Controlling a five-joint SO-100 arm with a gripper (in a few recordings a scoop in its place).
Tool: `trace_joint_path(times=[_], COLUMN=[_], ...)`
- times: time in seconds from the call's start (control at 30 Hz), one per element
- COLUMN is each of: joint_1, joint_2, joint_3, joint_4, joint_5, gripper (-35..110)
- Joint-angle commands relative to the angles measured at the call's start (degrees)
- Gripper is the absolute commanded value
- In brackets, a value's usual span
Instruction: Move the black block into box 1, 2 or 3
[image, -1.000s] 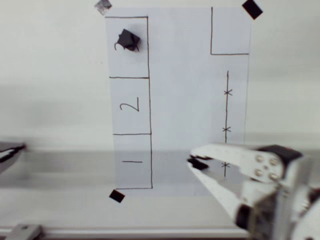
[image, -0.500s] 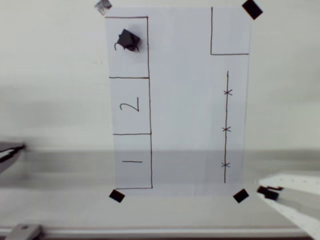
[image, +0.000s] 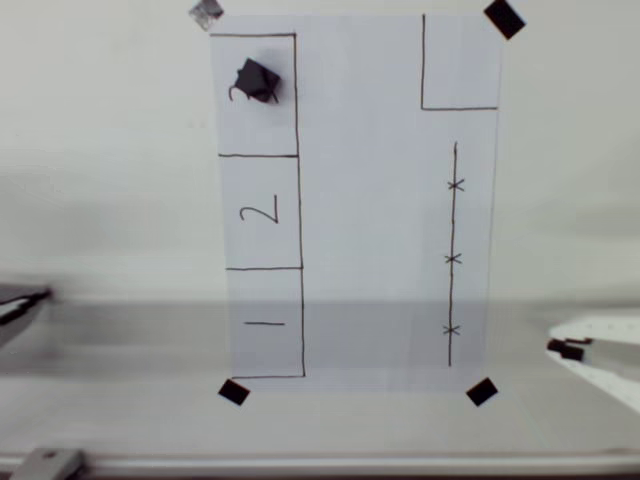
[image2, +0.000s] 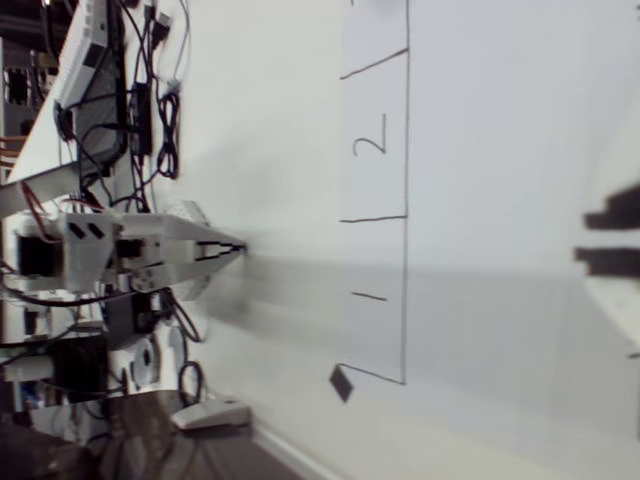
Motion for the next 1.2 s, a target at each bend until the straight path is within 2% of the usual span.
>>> trace_joint_path(times=[0.0,0.4,0.57,0.83,1.17], joint_1=[-0.18,-1.41,-1.85,-1.67,-2.64], joint_2=[1.85,1.93,1.93,1.93,1.93], joint_3=[2.64,15.56,15.56,15.56,15.56], joint_4=[0.79,-2.90,3.69,23.38,23.38], joint_5=[-1.49,-3.25,-1.58,4.04,3.69], gripper=[0,0,0,0,0])
